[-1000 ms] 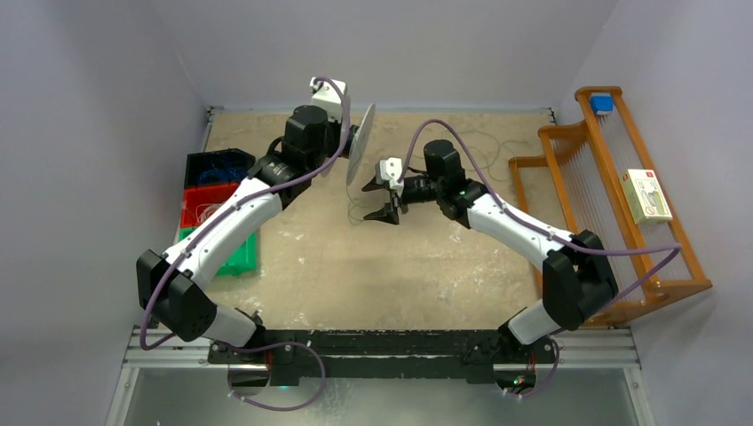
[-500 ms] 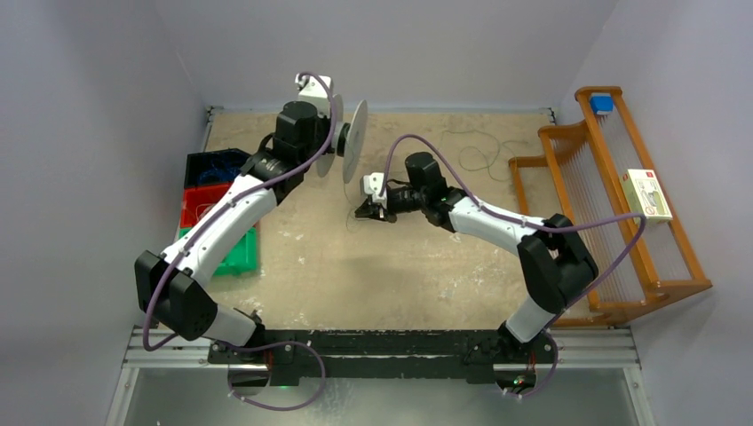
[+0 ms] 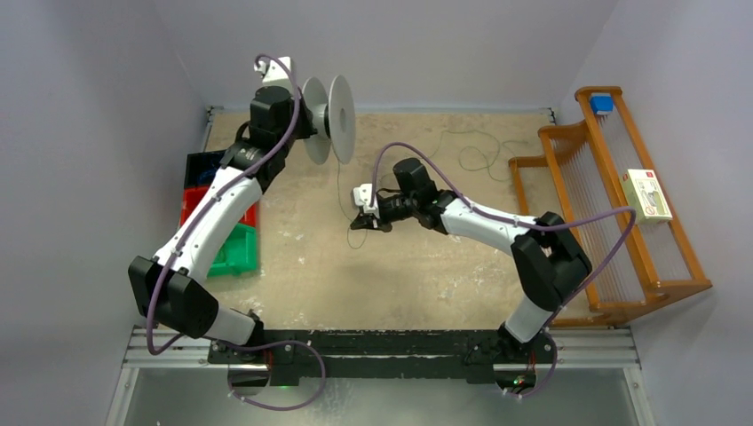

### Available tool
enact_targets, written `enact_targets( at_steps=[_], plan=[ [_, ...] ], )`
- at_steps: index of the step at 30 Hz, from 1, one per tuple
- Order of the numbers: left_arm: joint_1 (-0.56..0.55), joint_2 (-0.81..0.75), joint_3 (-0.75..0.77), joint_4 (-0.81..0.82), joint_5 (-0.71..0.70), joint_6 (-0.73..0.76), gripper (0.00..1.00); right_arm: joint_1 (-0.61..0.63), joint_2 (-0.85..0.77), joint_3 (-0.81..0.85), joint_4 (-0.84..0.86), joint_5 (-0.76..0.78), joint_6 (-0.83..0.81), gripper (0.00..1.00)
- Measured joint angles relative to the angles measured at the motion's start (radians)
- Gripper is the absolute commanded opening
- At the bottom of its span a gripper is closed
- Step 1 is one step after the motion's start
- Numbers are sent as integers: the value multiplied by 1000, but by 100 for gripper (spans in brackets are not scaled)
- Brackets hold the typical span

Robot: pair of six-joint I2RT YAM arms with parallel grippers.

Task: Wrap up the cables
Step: Wrap the cable around the cable reel.

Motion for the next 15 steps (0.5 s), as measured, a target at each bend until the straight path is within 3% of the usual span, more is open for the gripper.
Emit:
enact_targets(
  at_steps=[8, 15],
  plan=[
    [153, 0, 4, -2, 251, -158, 0, -2, 92, 65, 5, 103, 92, 0],
    [262, -18, 4, 3, 521, -198, 0, -210, 109, 115, -13, 67, 193, 0]
  ],
)
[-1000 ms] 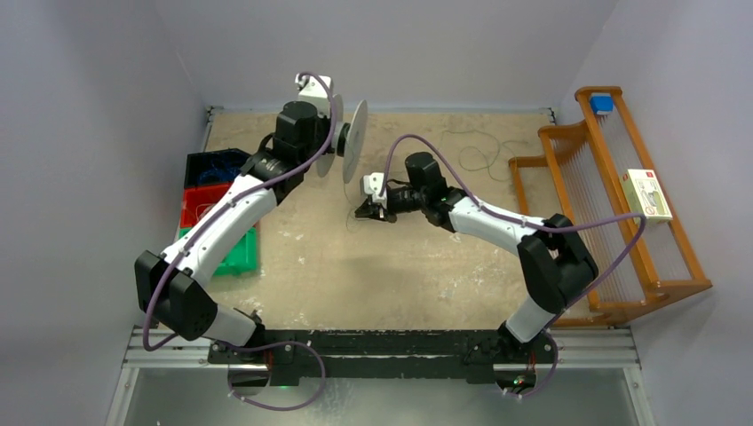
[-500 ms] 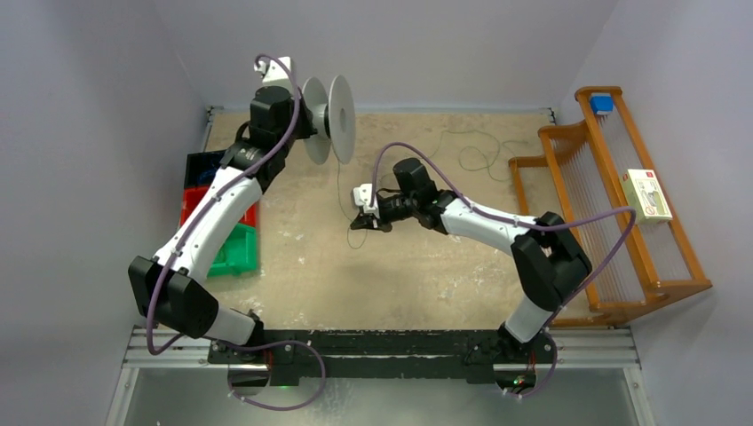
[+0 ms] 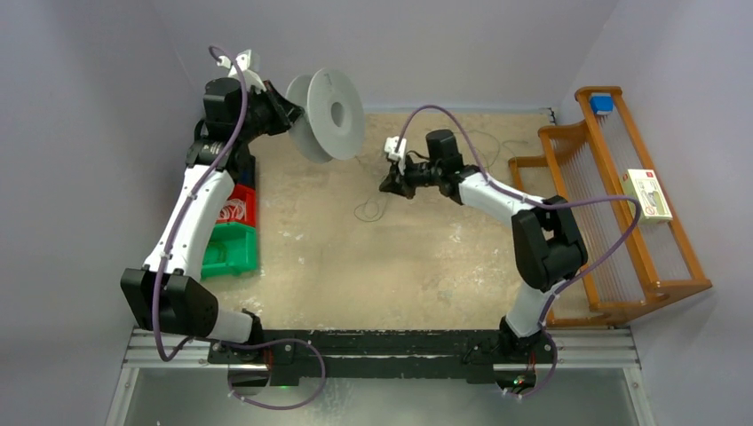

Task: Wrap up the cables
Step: Wrap the cable around the cable reel.

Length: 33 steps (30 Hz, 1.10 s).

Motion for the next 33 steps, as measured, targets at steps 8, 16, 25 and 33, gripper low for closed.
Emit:
enact_targets(
  at_steps=[8, 16, 25, 33],
  plan=[
    [-3, -61, -16, -3, 330, 101, 0, -73, 82, 207, -109, -109, 98, 0],
    [-5, -92, -58, -109, 443, 369, 0, -197, 269, 506, -488, -254, 50, 0],
    [-23, -98, -80, -183, 419, 621, 0, -229, 245, 563, -695, -319, 33, 0],
    [-195, -103, -167, -194, 227, 772, 0, -229, 227, 612, -765, -441, 37, 0]
  ],
)
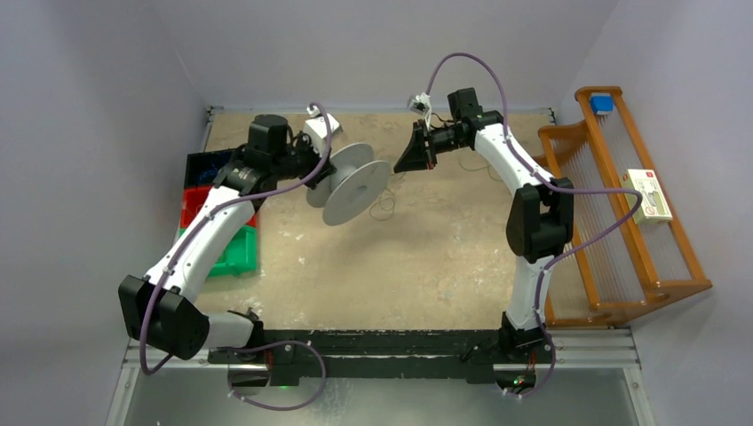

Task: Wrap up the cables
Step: Wrap the cable around the cable reel.

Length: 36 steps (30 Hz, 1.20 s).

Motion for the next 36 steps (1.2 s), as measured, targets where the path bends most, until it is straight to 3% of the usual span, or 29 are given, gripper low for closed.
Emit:
enact_targets(
  at_steps=[7, 16, 21, 28, 36],
  plan=[
    [-39, -4, -72, 103, -183, 0, 0, 3, 0, 7, -120, -80, -53, 0],
    [-97, -15, -127, 220, -305, -20, 0, 13, -2, 7, -63, -111, -26, 4],
    [-174, -4, -130, 264, -470, -27, 0, 34, -2, 42, -63, -119, -21, 7],
    [-201, 87, -128, 272, -674, -108, 0, 172, -2, 96, -74, -126, -57, 7],
    [-201, 152, 3, 193, -739, -275, 0, 278, 39, 134, -214, -109, -238, 9]
  ],
)
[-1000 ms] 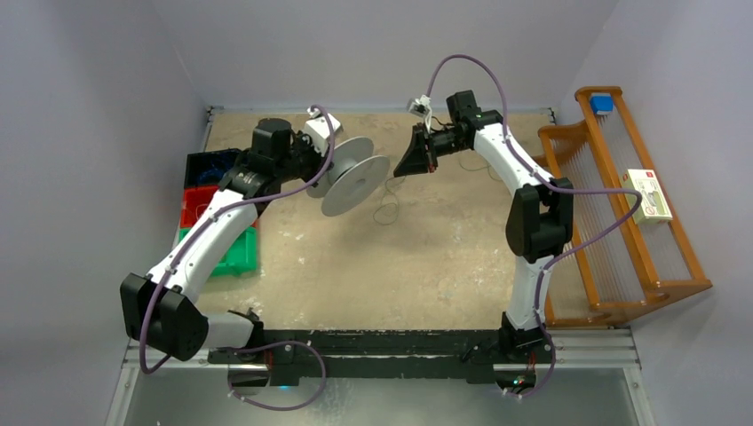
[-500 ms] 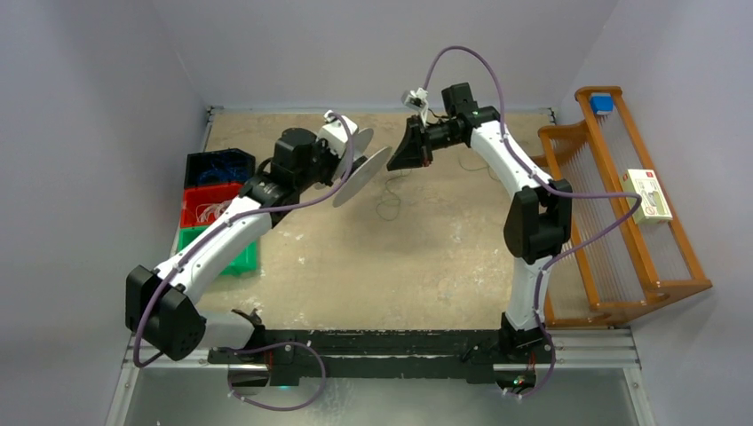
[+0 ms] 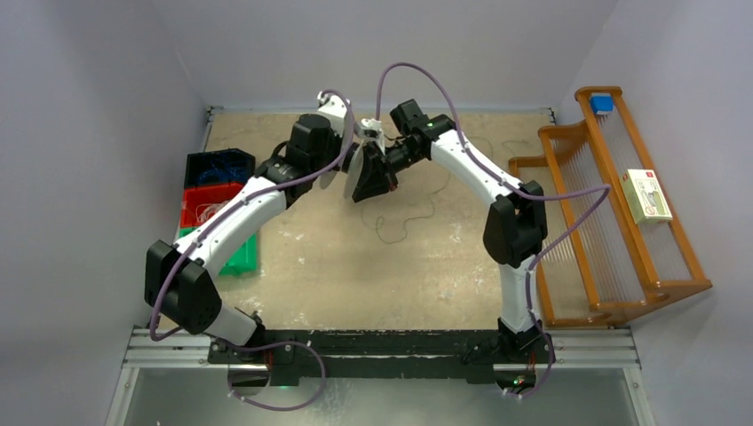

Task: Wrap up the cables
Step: Wrap the cable around the cable reel.

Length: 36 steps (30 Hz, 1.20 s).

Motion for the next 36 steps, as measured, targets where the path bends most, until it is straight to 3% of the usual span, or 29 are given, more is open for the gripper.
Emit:
enact_targets(
  at_steps=[7, 16, 21, 31, 36],
  plan=[
    [26, 26, 81, -40, -10, -166, 0, 91, 40, -31, -93, 5, -129, 7],
    [238, 14, 81, -84, 232, -398, 0, 86, 40, -127, -71, 11, -167, 4],
    [298, -24, 90, -81, 369, -492, 0, 72, 41, -158, -60, 8, -175, 3],
    [352, -100, 111, -55, 576, -548, 0, -69, 66, -167, -106, -61, -272, 0],
    [360, -105, 111, -32, 666, -566, 0, -83, 70, -171, -122, -84, -288, 5]
  ],
)
